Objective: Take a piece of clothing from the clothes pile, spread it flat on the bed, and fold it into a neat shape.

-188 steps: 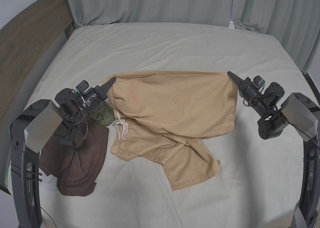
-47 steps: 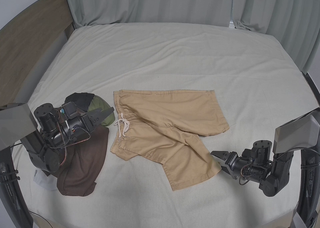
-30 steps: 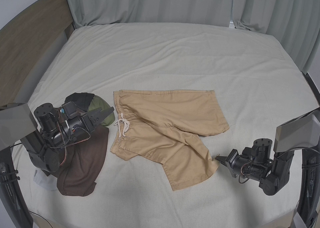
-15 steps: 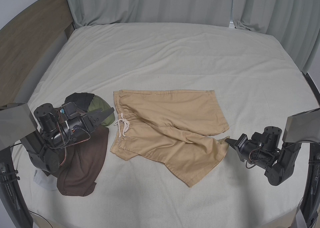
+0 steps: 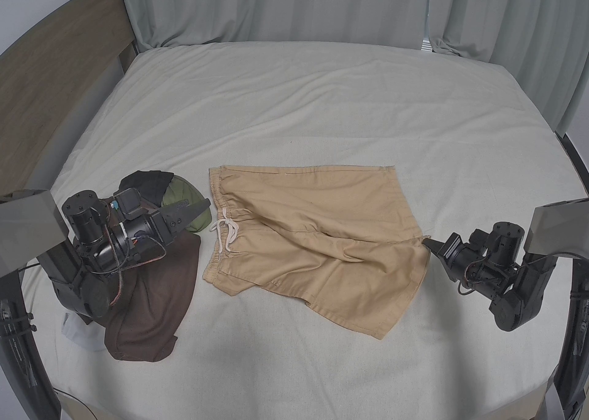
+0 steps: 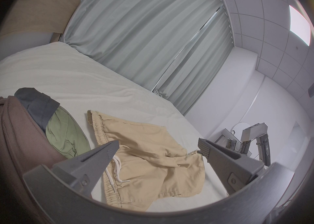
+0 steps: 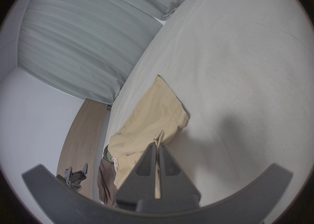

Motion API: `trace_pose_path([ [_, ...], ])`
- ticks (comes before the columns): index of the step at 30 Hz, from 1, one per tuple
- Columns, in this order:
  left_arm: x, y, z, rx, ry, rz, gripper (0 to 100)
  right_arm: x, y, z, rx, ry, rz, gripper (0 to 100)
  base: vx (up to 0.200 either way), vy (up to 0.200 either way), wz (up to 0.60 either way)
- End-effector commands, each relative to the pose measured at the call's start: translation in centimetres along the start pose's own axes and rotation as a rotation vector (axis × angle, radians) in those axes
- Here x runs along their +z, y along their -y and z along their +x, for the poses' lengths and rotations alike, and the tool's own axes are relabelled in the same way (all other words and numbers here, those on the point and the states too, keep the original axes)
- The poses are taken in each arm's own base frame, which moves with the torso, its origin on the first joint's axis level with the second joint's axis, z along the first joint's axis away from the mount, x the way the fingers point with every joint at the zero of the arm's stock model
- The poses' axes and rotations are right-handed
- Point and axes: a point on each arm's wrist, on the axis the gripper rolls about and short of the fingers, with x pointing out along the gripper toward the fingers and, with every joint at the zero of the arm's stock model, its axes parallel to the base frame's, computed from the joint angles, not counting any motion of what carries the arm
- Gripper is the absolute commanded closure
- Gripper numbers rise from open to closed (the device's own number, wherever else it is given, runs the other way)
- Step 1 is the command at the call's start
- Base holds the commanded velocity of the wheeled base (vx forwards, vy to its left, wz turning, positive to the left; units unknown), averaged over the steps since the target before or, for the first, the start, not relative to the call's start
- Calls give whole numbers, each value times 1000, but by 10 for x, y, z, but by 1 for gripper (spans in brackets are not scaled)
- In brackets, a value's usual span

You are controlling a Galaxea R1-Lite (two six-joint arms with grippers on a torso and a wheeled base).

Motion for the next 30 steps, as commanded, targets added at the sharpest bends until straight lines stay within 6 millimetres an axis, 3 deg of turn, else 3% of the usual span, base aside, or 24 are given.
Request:
trace_pose_path([
  [1,0,-1,-1,-4,-4,-1,0,3,0,5,13,15,-8,100,0,0,0],
  [14,2,-2,-2,-15,-4,2,0,15,20,26,0,68,-57,100,0,0,0],
  [19,0,-3,-2,-16,-8,-1,0,8,32,34,-41,78,-90,100,0,0,0],
  [30,1,-4,-4,-50,-28,2,0,12,24,34,-20,91,-98,100,0,0,0],
])
